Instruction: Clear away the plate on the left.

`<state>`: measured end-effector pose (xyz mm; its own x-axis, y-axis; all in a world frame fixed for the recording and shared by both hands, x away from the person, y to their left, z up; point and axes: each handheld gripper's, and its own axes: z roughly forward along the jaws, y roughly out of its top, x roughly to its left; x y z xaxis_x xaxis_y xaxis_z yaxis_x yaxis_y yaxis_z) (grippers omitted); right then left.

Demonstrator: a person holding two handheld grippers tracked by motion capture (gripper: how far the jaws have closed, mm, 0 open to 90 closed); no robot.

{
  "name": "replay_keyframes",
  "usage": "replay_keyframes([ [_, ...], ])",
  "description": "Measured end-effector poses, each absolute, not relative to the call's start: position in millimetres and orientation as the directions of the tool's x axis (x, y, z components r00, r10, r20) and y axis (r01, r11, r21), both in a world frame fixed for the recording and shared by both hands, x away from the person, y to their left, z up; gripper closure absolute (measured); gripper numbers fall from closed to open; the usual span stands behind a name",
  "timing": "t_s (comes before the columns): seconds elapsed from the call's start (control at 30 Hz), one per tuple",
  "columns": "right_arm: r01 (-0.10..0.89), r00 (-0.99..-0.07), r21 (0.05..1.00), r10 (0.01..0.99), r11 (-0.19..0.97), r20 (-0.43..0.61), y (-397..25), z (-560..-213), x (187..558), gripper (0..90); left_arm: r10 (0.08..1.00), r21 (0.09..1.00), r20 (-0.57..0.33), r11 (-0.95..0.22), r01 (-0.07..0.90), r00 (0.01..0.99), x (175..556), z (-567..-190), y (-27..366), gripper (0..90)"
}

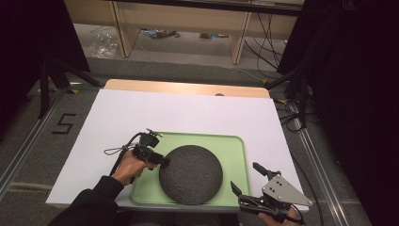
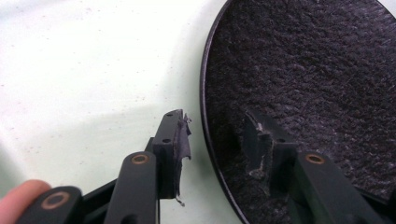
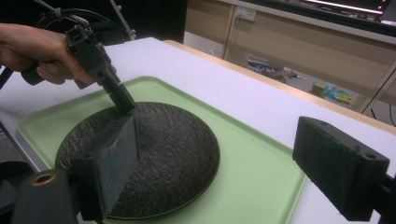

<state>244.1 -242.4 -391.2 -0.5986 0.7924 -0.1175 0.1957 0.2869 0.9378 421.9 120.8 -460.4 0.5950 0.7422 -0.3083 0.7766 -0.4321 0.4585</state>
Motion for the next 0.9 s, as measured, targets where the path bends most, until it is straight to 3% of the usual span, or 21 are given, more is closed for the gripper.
replay_keyframes([
  [0.13,0.198,-0.599,0.936,0.792,0.29,-0.118,-243.0,-391.0,244.2,15.5,0.742,0.464,-0.315,-0.425,0.778,0.593,421.5,-457.8,123.2,54.2],
  [0.33,0.197,-0.599,0.937,0.792,0.289,-0.119,-243.3,-391.1,244.1,15.5,0.742,0.483,-0.289,-0.432,0.761,0.605,420.4,-451.8,129.5,40.0],
  [0.6,0.198,-0.6,0.938,0.792,0.286,-0.114,-243.3,-391.0,244.4,15.5,0.775,0.585,-0.27,-0.34,0.736,0.572,415.2,-437.6,142.6,24.5],
  [0.9,0.194,-0.596,0.939,0.794,0.284,-0.117,-243.0,-391.2,244.0,15.5,0.78,0.676,-0.246,-0.287,0.679,0.575,407.7,-422.1,158.8,20.2],
])
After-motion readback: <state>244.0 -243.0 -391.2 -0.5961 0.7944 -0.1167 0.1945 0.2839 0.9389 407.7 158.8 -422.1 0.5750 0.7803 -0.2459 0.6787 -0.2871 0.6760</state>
